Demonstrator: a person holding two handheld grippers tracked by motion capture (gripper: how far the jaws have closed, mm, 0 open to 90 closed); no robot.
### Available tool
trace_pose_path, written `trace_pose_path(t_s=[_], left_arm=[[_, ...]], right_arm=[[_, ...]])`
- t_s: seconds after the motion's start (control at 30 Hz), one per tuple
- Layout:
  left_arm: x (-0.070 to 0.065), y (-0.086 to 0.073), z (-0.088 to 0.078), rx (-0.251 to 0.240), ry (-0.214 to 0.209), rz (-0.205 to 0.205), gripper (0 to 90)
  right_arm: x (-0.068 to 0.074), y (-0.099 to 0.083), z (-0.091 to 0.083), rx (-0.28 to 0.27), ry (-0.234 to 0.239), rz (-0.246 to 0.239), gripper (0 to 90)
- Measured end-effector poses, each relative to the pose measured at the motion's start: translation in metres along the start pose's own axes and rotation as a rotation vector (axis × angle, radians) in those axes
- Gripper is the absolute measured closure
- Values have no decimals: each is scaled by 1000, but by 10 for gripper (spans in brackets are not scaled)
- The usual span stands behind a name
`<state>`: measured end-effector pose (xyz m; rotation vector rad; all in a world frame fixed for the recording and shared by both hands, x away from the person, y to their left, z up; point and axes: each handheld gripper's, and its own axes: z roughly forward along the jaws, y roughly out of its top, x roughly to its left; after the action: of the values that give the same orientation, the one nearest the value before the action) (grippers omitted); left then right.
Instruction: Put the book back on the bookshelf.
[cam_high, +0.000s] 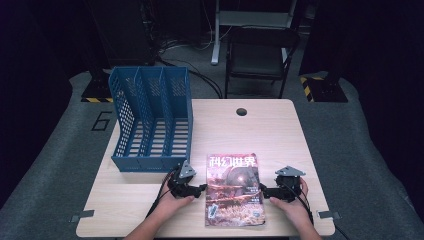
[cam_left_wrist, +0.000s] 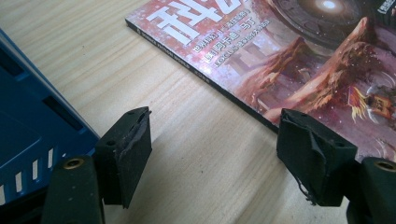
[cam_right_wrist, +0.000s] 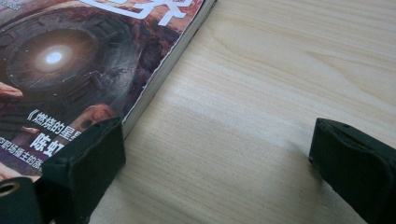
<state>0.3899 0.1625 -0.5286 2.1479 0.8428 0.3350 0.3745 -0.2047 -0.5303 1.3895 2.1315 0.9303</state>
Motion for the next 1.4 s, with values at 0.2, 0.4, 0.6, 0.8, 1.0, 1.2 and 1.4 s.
trace_pose_path(t_s=[0.2,0.4,0.6,0.8,1.0,1.2,1.4], left_arm=[[5,0,0,-18,-17,-23,252],[-2,1,1,12,18,40,249],[-2,1,2,11,19,40,249],[-3,1,3,2,31,35,251],[-3,1,3,2,33,35,253],[-3,1,3,3,33,33,253],[-3,1,3,2,33,33,252]], right_arm=[[0,-1,-1,6,0,-2,28],[1,-2,-2,8,5,-10,23],[1,-2,-2,1,5,-8,29],[1,0,-7,-2,3,1,217],[-8,5,-11,16,46,96,313],[-6,8,-14,8,66,138,292],[3,11,-13,9,106,136,258]])
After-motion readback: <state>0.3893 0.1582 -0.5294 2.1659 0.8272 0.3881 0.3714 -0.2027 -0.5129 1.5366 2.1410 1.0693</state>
